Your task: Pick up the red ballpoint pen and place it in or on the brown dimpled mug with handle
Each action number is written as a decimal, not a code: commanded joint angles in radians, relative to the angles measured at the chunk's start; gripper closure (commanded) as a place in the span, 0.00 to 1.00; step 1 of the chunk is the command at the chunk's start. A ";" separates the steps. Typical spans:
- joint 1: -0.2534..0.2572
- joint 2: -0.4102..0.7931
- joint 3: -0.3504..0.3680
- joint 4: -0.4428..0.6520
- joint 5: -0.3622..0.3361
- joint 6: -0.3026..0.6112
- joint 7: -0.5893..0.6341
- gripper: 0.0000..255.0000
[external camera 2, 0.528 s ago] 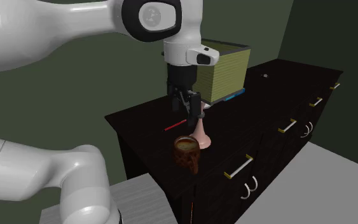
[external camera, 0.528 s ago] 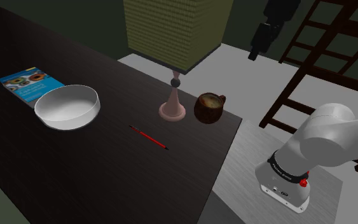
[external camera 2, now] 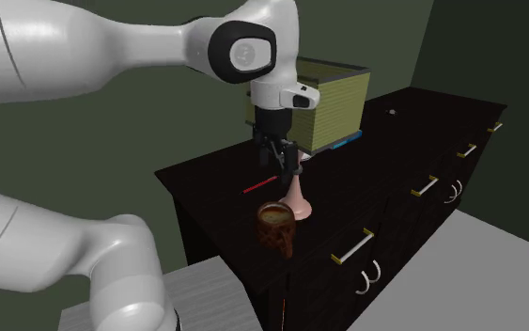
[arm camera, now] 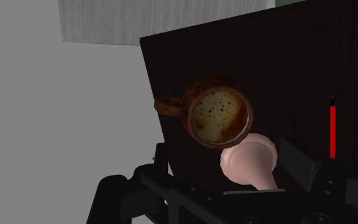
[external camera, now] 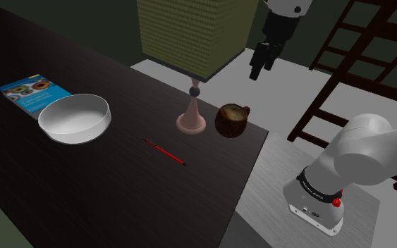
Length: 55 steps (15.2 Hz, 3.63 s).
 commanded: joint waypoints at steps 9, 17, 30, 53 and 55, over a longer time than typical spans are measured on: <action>0.048 0.267 0.162 0.048 0.041 0.233 0.127 0.00; 0.067 0.531 0.282 0.162 -0.014 0.385 0.250 0.00; 0.184 1.034 0.363 0.514 -0.279 0.478 0.494 0.00; 0.193 1.090 0.344 0.477 -0.315 0.565 0.515 1.00; 0.195 1.087 0.346 0.477 -0.314 0.563 0.518 1.00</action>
